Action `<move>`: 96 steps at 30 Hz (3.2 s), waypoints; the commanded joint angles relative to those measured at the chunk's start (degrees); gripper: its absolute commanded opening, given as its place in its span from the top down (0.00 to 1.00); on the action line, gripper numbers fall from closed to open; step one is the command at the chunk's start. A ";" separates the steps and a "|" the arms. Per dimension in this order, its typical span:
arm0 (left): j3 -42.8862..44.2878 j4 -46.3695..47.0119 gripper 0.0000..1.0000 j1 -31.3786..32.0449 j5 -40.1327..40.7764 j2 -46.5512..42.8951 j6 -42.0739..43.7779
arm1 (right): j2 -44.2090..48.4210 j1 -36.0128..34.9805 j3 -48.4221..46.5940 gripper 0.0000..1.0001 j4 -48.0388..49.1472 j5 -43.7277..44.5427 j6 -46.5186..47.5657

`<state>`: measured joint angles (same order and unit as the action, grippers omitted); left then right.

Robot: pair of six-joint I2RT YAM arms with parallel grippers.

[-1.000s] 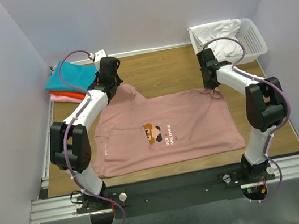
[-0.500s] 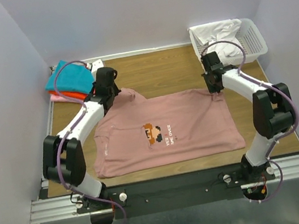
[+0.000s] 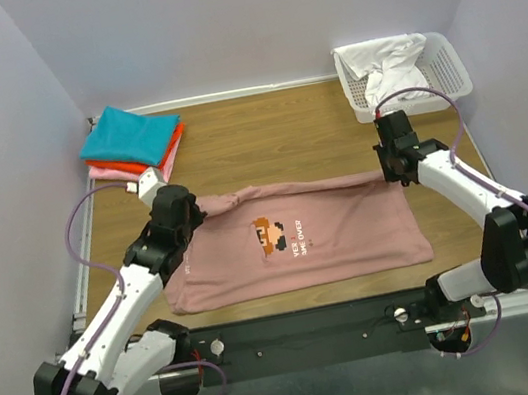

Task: Fold and stack the t-shirts
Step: Fold the tshirt

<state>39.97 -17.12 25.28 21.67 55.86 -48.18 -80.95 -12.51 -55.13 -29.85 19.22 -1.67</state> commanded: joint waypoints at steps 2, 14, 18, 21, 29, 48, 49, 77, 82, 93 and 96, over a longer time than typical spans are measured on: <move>-3.92 -9.50 1.00 0.39 2.67 -8.73 -9.73 | 5.44 0.21 2.57 0.99 -0.04 1.87 -1.14; -1.21 -24.62 1.00 0.39 9.00 -20.96 -20.81 | 10.63 0.21 6.09 1.00 0.05 2.48 -3.51; 0.11 -27.69 1.00 0.39 9.18 -22.37 -22.30 | 12.13 0.21 6.62 1.00 0.05 1.18 -3.78; 1.08 -29.80 1.00 0.39 8.74 -23.60 -22.92 | 14.14 0.21 7.05 0.99 -0.04 0.73 -4.21; 1.16 -33.05 1.00 0.39 5.57 -27.64 -24.31 | 19.15 0.21 8.11 1.00 -1.53 1.35 -7.47; 4.25 -35.10 0.01 0.39 8.39 -35.55 -25.30 | 34.18 0.21 9.96 0.00 -1.71 18.38 -20.10; 3.72 -31.17 0.02 0.39 7.60 -34.42 -24.07 | 34.71 0.21 10.39 0.00 -1.71 20.31 -27.78; -9.29 10.00 0.02 -4.36 -15.34 21.39 -3.94 | -2.81 0.30 13.65 0.00 11.21 -7.63 -31.90; -6.93 10.97 0.02 -6.64 -15.26 27.45 -2.18 | -5.00 0.38 14.53 0.00 11.13 -4.30 -33.83; 33.86 8.69 0.02 -6.82 -18.50 57.32 5.37 | 3.67 0.30 21.73 0.00 11.30 -18.87 -33.48; 53.81 1.67 0.02 -6.73 -21.12 70.50 7.92 | 5.88 -0.23 24.19 0.00 12.44 -25.62 -35.16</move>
<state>77.52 -8.25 18.59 5.74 115.13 -44.88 -76.25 -12.05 -35.03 -14.70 4.75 -34.79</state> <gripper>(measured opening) 0.983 0.997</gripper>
